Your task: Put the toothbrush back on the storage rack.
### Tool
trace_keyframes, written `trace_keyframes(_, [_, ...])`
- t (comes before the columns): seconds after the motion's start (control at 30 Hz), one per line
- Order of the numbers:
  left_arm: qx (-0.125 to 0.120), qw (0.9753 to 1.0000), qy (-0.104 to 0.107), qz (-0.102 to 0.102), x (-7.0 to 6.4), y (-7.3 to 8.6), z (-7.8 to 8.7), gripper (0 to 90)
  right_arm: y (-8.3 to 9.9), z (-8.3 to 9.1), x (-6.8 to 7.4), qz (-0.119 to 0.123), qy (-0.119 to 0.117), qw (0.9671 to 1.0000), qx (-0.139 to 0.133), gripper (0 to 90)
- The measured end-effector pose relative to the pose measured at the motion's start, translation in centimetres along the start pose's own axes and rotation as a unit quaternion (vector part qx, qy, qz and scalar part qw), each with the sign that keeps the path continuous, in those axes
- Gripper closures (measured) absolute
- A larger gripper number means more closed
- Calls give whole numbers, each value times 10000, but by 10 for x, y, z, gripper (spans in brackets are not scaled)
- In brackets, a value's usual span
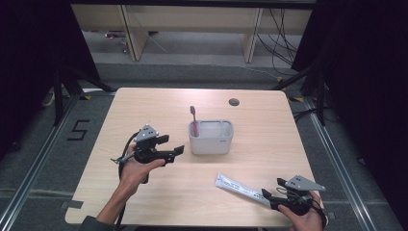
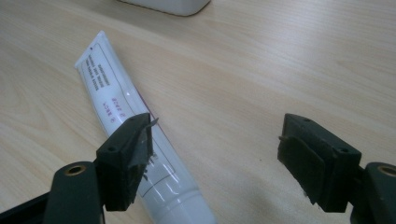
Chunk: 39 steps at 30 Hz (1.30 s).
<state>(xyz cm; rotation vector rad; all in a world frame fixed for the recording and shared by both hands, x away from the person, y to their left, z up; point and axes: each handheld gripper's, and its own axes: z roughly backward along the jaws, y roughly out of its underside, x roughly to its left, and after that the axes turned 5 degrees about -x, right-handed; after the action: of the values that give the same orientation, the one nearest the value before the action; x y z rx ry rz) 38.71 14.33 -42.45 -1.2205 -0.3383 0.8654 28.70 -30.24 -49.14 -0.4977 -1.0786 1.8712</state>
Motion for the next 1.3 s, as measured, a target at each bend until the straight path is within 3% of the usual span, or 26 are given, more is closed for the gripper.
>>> trace_keyframes(0.07, [-15, 10000, 19, -20, 1, 3, 2, 229, 0, 0, -2, 175, 33, 9998, -45, 265])
trace_keyframes(0.13, [-1, 10000, -53, -75, 2, 6, 5, 229, 0, 0, -2, 172, 33, 9998, -40, 265])
trace_keyframes(0.53, [-30, 9999, -8, -155, 4, 31, 15, 205, 0, 0, -3, 167, 22, 9999, -30, 265])
trace_keyframes(1.3, [313, 9991, -29, -295, -1, 67, 39, 190, 1, -1, -1, 112, 9, 9999, 20, 265])
